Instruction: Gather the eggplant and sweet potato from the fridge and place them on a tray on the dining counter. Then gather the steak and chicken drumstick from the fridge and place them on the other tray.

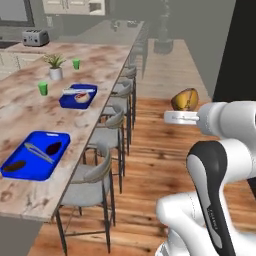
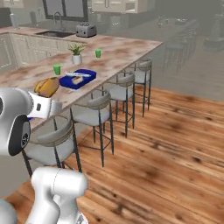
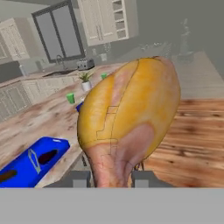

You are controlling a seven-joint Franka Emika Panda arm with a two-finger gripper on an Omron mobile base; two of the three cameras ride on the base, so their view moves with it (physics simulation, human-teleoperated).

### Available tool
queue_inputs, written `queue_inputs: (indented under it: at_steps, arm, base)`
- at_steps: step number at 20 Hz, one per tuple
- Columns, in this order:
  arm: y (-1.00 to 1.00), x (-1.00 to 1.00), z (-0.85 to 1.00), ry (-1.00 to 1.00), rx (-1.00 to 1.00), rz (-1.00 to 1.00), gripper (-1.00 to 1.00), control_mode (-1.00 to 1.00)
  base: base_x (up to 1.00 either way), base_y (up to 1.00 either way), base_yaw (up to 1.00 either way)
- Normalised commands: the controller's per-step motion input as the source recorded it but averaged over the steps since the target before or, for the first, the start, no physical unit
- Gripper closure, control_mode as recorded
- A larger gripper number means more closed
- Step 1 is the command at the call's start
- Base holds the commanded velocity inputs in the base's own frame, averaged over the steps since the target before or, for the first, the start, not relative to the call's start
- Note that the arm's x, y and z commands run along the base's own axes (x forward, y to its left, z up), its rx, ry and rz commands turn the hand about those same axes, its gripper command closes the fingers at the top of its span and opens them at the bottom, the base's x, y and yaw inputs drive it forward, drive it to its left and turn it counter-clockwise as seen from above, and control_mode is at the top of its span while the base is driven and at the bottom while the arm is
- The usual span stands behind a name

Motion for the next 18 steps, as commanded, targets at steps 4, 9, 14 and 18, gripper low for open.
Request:
queue_inputs:
  at_steps: [4, 9, 14, 18]
  arm:
    - [0.0, 0.0, 0.0, 0.0, 0.0, 0.0, 1.0, 1.0]
    - [0.0, 0.0, 0.0, 0.0, 0.0, 0.0, 1.0, 1.0]
    - [0.0, 0.0, 0.0, 0.0, 0.0, 0.0, 1.0, 1.0]
    - [0.0, 0.0, 0.0, 0.0, 0.0, 0.0, 1.0, 1.0]
  base:
    - [1.0, -0.38, 0.0]
    - [0.71, -0.65, 0.05]
    - [0.54, -0.83, 0.07]
    - [0.66, -0.68, 0.19]
